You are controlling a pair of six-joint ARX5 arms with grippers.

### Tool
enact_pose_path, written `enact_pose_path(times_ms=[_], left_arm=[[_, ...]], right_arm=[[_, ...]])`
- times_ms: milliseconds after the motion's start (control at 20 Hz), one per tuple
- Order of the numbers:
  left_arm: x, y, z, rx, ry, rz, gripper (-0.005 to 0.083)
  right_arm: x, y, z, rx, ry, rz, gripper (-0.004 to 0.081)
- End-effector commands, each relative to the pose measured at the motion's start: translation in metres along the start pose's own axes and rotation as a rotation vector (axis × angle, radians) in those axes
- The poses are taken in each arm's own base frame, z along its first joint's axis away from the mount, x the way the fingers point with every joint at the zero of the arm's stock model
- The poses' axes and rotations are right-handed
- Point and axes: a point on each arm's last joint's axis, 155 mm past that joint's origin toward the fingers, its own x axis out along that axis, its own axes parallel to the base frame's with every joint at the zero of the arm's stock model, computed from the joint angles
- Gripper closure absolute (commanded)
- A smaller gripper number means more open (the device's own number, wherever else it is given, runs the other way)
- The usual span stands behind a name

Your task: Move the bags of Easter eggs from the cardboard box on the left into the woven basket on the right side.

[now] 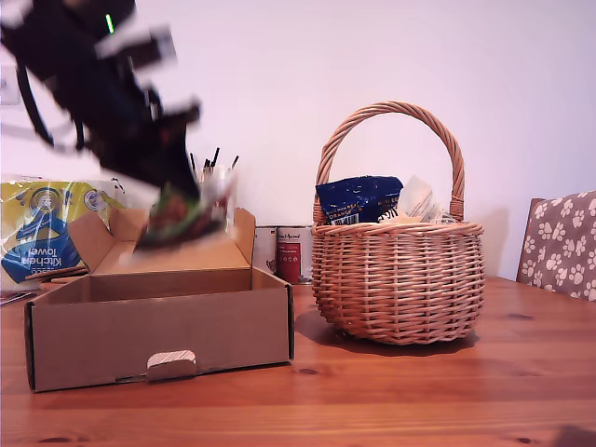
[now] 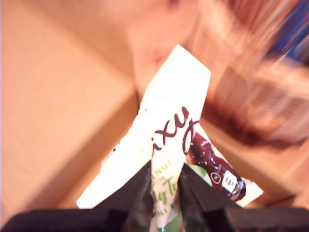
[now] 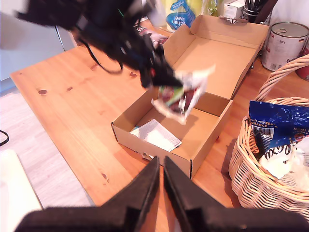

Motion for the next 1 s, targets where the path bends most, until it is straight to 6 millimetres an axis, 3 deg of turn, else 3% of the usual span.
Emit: enact_pose_path(times_ms=[0, 150, 400, 700, 800, 950], left_arm=[[0.000, -0.001, -0.001, 0.004, -0.003, -0.008, 0.0683], [-0.014, -0.018, 0.018, 0.018, -0.071, -0.088, 0.0683], [-0.024, -0.090, 0.045, 0.101, -0.185, -0.340, 0.0683], [-0.033, -0.170, 0.092, 0.254, -0.427, -0.466, 0.0683], [-0.025, -0.184, 0.102, 0.280, -0.496, -0.459, 0.0683], [-0.009, -0.189, 0.116, 0.318, -0.597, -0.391, 0.0683]], right_arm=[[-0.001, 0.001, 0.003, -0.009, -0.011, 0.005, 0.0783], [-0.001, 0.001, 0.003, -0.009, -0.011, 0.005, 0.0783], [-0.003, 0.002, 0.001, -0.007, -0.005, 0.009, 0.0783], [-0.027, 0.005, -0.002, 0.004, -0.020, 0.007, 0.0783], [-0.038, 0.006, 0.001, 0.000, -0.048, 0.004, 0.0783], [-0.051, 0.006, 0.004, -0.001, -0.082, -0.004, 0.0783]])
